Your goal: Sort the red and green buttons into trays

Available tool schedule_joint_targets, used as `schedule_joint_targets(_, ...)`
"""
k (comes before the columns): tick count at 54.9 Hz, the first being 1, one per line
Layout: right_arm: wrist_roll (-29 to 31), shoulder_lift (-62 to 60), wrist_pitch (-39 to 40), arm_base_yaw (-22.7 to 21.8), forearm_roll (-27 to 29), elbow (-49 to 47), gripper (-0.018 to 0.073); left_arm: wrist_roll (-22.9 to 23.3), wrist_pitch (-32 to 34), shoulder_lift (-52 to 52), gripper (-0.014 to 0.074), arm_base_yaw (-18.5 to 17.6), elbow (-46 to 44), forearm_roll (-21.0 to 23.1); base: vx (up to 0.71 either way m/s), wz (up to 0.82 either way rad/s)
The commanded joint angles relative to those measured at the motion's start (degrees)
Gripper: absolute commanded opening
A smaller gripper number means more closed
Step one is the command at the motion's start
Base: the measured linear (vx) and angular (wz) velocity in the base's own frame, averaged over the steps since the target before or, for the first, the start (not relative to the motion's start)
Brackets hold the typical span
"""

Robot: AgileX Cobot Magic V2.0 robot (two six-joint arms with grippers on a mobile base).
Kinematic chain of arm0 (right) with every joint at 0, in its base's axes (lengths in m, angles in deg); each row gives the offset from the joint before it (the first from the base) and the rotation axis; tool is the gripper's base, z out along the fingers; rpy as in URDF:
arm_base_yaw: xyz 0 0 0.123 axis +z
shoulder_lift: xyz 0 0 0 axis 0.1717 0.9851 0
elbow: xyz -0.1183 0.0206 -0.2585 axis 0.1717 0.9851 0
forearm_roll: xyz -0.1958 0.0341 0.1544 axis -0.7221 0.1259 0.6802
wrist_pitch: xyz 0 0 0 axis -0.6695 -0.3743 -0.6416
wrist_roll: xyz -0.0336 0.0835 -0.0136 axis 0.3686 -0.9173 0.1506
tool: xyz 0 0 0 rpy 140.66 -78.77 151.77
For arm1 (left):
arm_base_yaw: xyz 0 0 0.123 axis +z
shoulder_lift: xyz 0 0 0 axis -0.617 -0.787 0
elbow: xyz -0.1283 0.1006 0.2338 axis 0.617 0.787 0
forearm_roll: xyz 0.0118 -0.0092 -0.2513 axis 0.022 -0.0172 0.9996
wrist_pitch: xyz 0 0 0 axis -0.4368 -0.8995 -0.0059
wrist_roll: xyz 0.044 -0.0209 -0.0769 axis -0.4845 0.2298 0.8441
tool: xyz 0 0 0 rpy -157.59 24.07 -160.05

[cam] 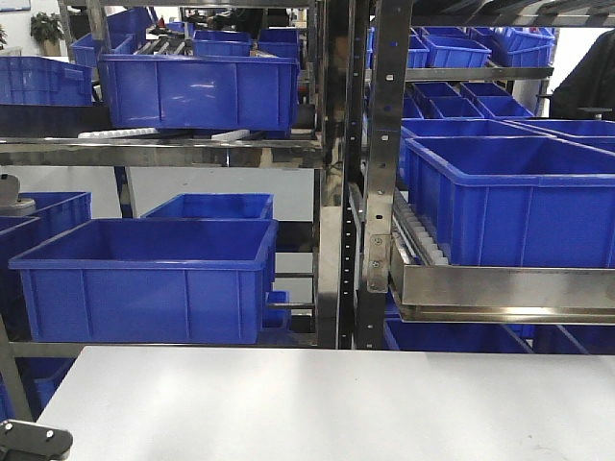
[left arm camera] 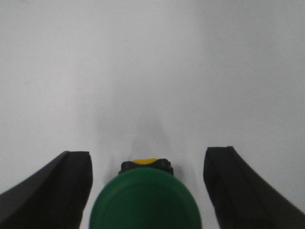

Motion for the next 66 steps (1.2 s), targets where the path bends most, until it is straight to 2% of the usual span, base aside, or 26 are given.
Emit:
schedule_joint_targets(1,0.2,-0.2,3.2,0.0,-0.5,-1.9,0.0460,0.5,3.9,0.3,0.0589,-0.4,-1.6,0.3,0.00,0.00)
schedule_joint_targets(13,0.2,-0.2,3.4,0.0,-0.5,-1.9,0.0459,0.5,6.2,-2.4,0.0582,-0.4,-1.6,0.3,0.00,0.00)
schedule_joint_targets(19,-0.6,-0.2,2.9,0.0,0.2,-1.9,0.0459,0.5,6.6,-3.0,0.0552,-0.4,-1.6,0.3,0.00,0.00)
schedule_joint_targets(27,-2.5,0.9,-2.8,0.0,2.3,-3.0,0.0459,0.6,6.0,-3.0,0.0462,-0.4,-1.6,0.3,0.00,0.00)
schedule_joint_targets(34,-2.4,3.9,-9.4,0.0,2.1,-8.1,0.0461,0.6,6.2,-3.0,0.0335,-0.4,-1.6,0.3,0.00,0.00)
schedule_joint_targets(43,-2.5,11.5,-17.4,0.0,-2.3,-19.5,0.0461,0.6,5.8,-3.0,0.0185,-0.4,-1.6,0.3,0.00,0.00)
schedule_joint_targets(48,-2.5,16.5,-20.9,0.0,-5.2,-25.1,0.0461,0.6,5.5,-3.0,0.0138,-0.4,-1.6,0.3,0.00,0.00)
schedule_joint_targets(57,-2.6,24.4,-24.7,0.0,-10.6,-33.3,0.0461,0.6,5.0,-3.0,0.0111,-0.4,-1.6,0.3,0.00,0.00)
schedule_joint_targets(66,-2.6,31.1,-27.7,0.0,-14.2,-37.3,0.0461,0.6,4.1,-3.0,0.0111,-0.4,-1.6,0.3,0.00,0.00)
